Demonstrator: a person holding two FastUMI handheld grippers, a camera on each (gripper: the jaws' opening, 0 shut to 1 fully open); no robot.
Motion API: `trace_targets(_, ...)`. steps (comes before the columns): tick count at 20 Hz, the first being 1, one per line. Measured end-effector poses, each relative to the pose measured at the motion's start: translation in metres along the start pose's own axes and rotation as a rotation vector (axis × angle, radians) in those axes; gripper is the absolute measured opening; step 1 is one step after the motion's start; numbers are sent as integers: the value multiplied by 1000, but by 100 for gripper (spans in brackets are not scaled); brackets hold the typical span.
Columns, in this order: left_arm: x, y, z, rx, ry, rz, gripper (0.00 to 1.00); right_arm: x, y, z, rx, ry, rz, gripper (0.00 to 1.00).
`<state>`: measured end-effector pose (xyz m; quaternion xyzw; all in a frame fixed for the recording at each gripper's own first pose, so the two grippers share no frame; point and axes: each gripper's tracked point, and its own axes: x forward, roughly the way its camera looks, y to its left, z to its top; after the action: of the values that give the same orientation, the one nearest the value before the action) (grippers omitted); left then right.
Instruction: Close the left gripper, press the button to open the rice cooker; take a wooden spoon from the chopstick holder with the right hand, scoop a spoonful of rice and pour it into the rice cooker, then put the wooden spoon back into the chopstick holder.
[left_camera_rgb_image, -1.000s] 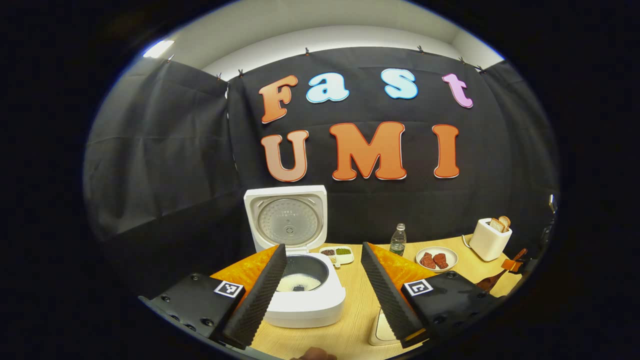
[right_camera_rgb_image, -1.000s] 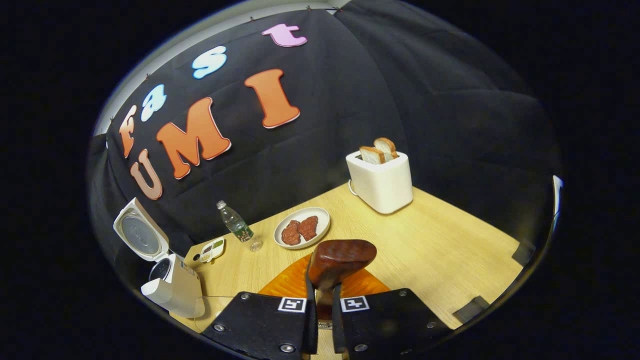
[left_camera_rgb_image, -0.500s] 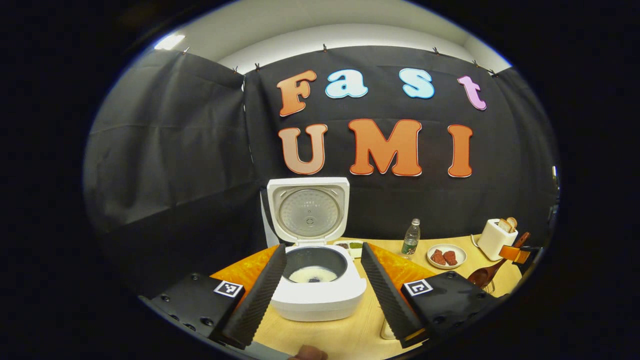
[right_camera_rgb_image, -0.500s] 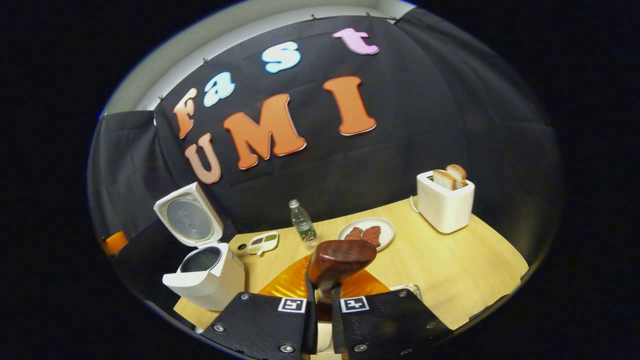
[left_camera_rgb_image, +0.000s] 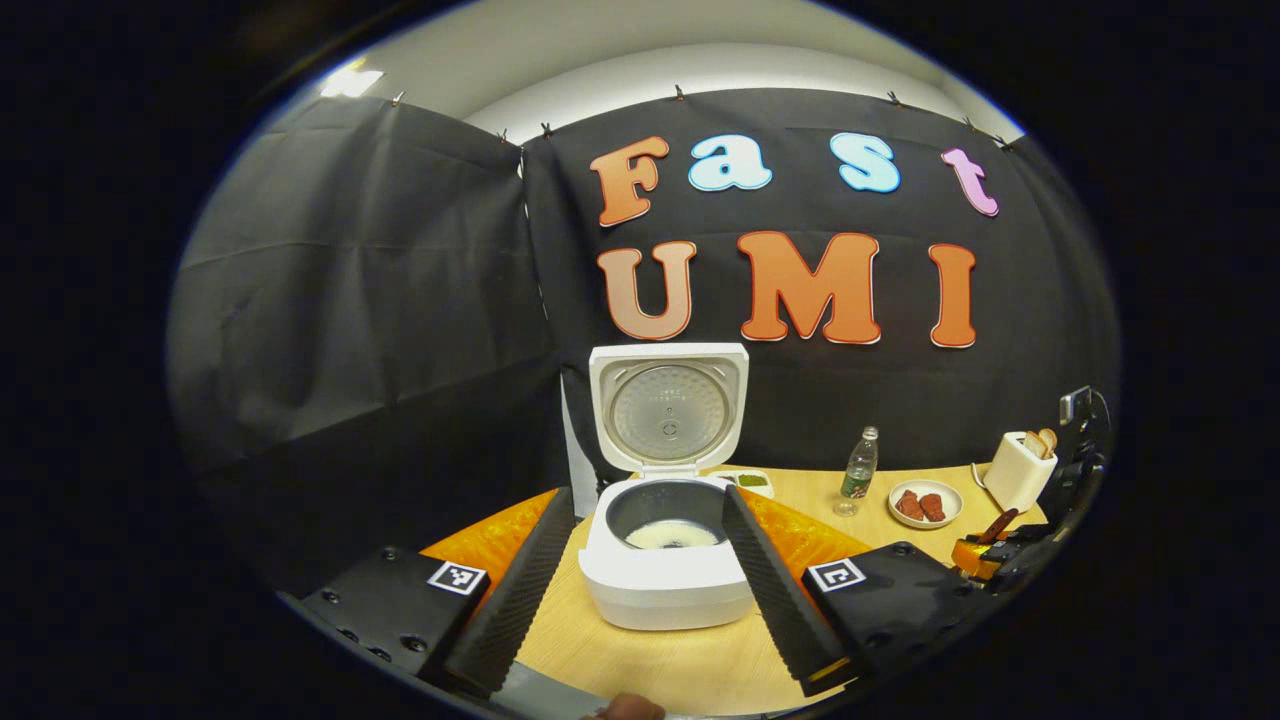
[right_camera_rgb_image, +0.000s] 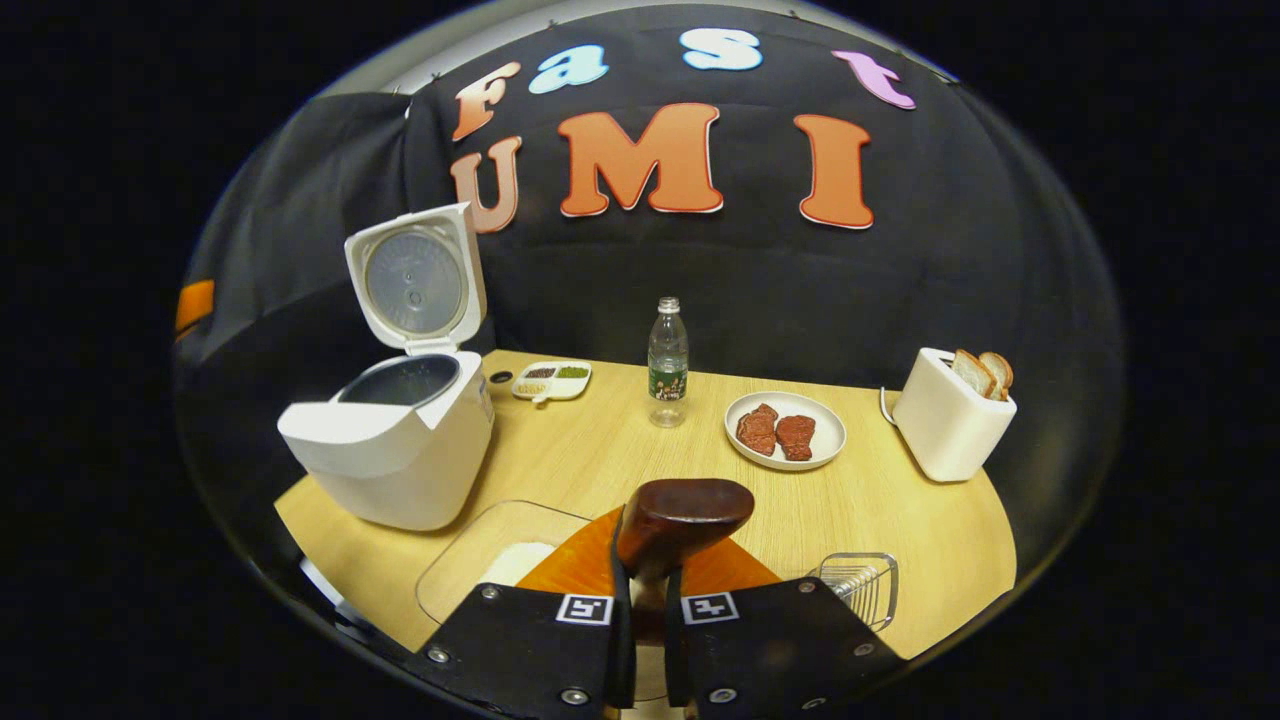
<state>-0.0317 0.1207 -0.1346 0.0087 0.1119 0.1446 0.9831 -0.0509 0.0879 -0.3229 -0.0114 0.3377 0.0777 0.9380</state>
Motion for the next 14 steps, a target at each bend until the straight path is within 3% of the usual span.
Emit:
trace_targets(6, 5, 15, -10, -3, 27, 21, 100, 10, -1, -13, -61, 23, -53, 11)
trace_targets(7, 6, 15, -12, -4, 31, 20, 96, 13, 1, -16, -94, 19, -54, 11)
trace_targets(10, 10, 14, -17, -1, 46, 17, 100, 18, 14, -20, -164, -14, -45, 11)
trace_targets(13, 15, 14, -18, 10, 55, 10, 96, 20, 18, -24, -133, -18, -49, 11)
trace_targets(14, 16, 14, -18, 14, 56, 8, 100, 19, 21, -27, -115, -20, -44, 11)
